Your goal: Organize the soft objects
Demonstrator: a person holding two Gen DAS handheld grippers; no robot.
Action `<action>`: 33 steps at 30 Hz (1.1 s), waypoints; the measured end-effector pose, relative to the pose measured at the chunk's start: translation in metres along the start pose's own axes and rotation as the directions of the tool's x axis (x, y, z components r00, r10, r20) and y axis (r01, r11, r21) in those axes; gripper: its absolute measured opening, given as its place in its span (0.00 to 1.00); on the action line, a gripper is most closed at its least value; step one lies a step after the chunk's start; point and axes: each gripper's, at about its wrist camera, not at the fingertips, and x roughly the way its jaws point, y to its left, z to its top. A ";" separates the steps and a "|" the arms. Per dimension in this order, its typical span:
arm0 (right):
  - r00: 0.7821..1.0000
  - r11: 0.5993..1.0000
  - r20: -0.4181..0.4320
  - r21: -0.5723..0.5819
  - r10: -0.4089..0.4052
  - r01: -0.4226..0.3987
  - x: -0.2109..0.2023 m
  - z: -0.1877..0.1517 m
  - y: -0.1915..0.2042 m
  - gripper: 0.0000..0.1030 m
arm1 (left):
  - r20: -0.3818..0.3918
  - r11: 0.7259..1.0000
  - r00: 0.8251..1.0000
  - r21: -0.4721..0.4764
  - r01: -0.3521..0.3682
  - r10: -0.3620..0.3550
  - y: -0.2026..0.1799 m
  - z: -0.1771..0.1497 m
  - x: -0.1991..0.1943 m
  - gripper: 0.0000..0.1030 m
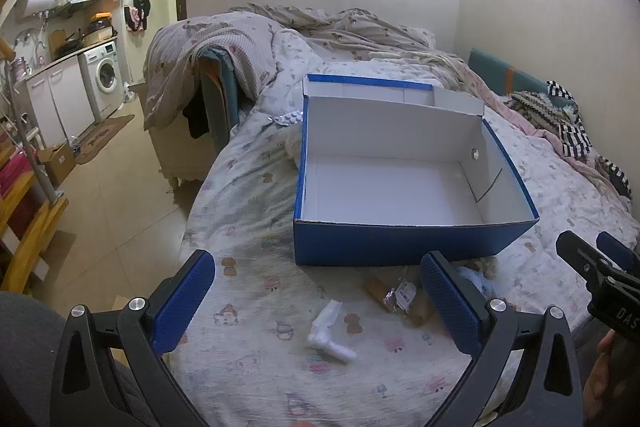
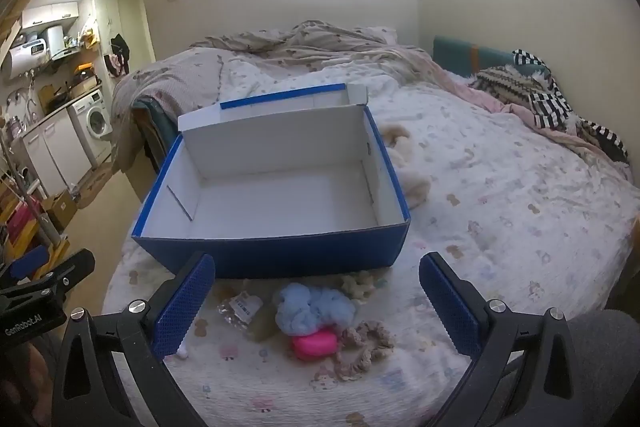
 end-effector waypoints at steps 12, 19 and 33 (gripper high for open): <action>1.000 1.000 -0.002 0.000 -0.006 0.006 0.000 0.000 0.001 1.00 | -0.004 1.000 1.000 -0.006 -0.004 0.004 0.002 -0.002 0.003 1.00; 1.000 1.000 -0.003 -0.002 -0.007 0.007 0.000 0.000 0.001 1.00 | -0.004 1.000 1.000 -0.007 -0.005 0.005 0.002 -0.002 0.003 1.00; 1.000 1.000 -0.002 -0.003 -0.006 0.006 0.000 0.000 0.001 1.00 | -0.007 1.000 1.000 -0.007 -0.005 0.005 0.002 -0.002 0.003 1.00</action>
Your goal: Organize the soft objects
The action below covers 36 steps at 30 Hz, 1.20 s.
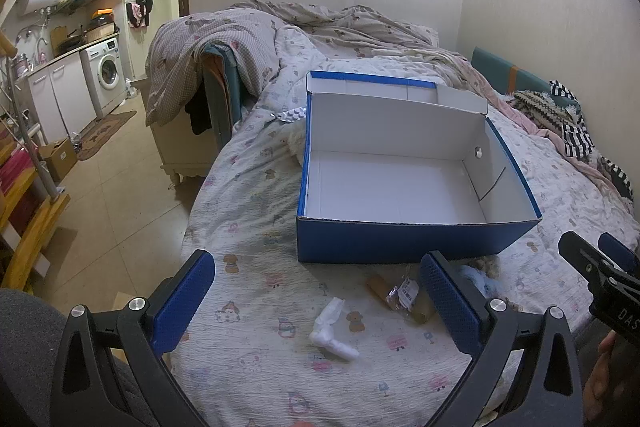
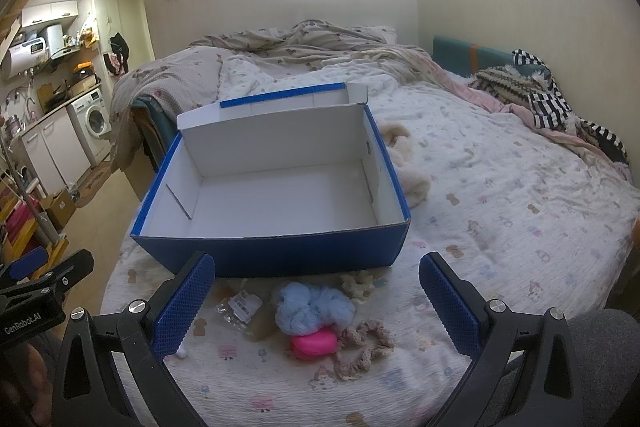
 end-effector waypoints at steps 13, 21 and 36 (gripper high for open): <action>1.000 1.000 -0.001 0.000 -0.001 0.001 0.000 0.000 0.001 1.00 | 0.000 1.000 1.000 0.000 0.000 0.000 0.000 0.001 -0.001 1.00; 1.000 1.000 0.005 0.002 -0.006 0.006 0.000 0.000 0.000 1.00 | -0.002 1.000 1.000 -0.005 -0.002 0.002 0.002 -0.003 0.001 1.00; 0.999 1.000 0.032 0.000 0.019 -0.019 -0.002 0.000 0.003 1.00 | -0.005 1.000 1.000 -0.005 -0.002 0.002 0.003 -0.004 0.001 1.00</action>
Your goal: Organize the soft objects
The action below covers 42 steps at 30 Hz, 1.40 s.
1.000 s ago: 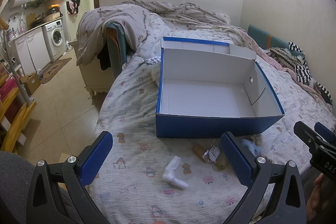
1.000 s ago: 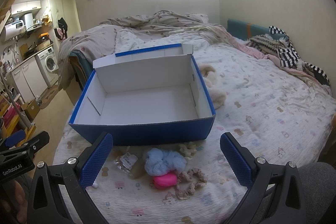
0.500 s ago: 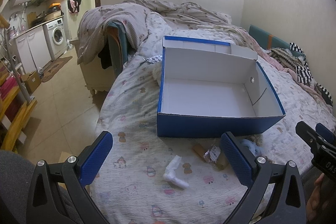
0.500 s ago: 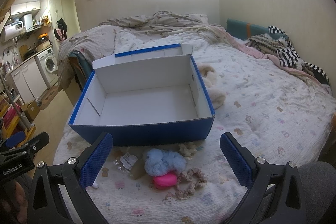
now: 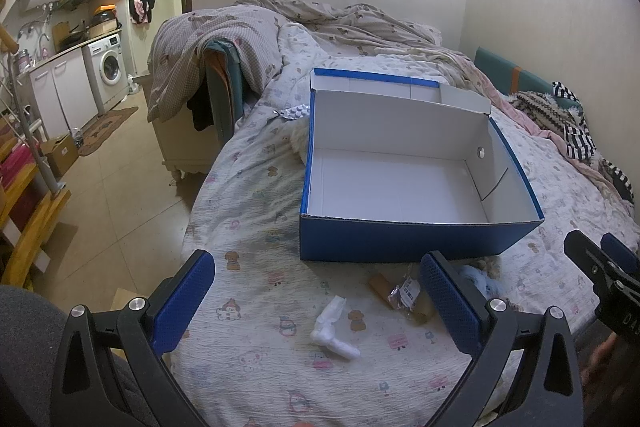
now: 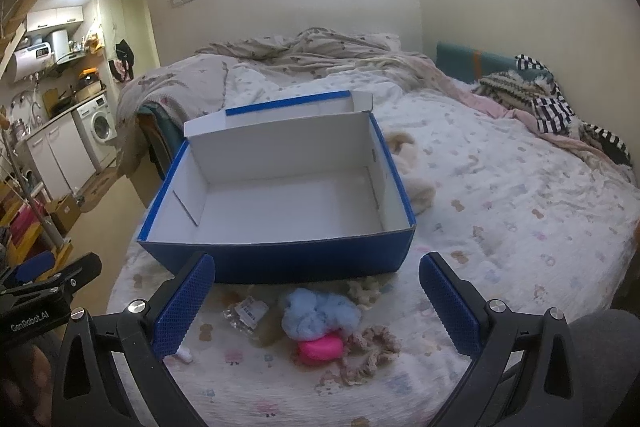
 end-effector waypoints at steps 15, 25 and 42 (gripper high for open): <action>1.000 0.999 -0.018 0.032 -0.001 0.002 0.003 -0.001 -0.004 1.00 | -0.001 1.000 1.000 0.000 0.001 -0.001 0.001 0.000 0.000 1.00; 0.999 0.999 -0.028 0.030 0.023 -0.022 0.004 0.016 -0.011 1.00 | -0.044 1.000 0.999 -0.006 0.031 -0.031 -0.003 0.008 0.000 1.00; 0.939 0.995 -0.330 0.037 0.097 -0.089 0.077 0.028 -0.034 1.00 | -0.340 1.000 0.941 -0.006 0.003 -0.005 -0.004 0.037 0.077 1.00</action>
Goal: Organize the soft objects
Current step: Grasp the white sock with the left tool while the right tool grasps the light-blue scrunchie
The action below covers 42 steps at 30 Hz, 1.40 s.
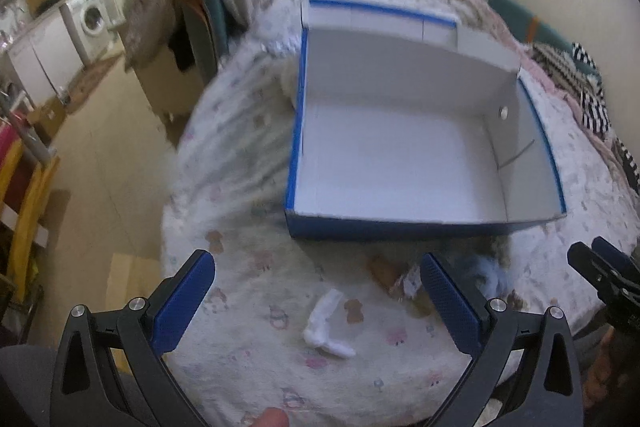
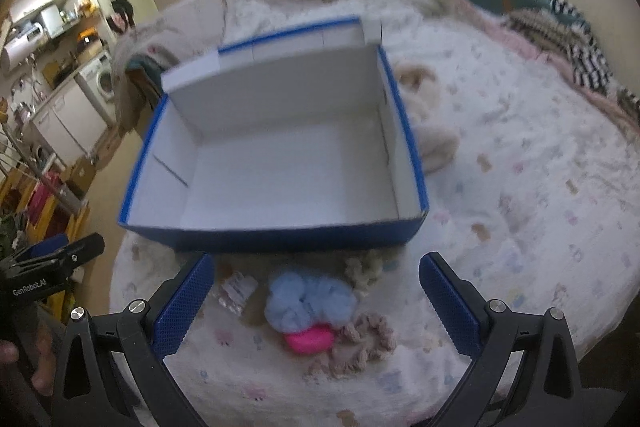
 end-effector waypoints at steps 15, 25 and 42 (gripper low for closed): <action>0.976 0.999 -0.215 0.031 -0.019 0.027 0.061 -0.023 -0.017 1.00 | -0.282 0.983 0.959 -0.182 -0.023 -0.030 0.036 -0.032 0.086 0.92; 0.966 0.995 -0.255 0.068 -0.049 0.069 0.076 -0.024 -0.029 1.00 | -0.409 0.985 0.904 -0.164 0.061 -0.124 0.017 -0.050 0.115 0.58; 0.940 0.978 -0.322 0.202 0.114 -0.050 0.091 -0.021 -0.036 1.00 | -0.306 0.998 0.950 -0.044 0.051 -0.062 -0.004 -0.022 0.102 0.22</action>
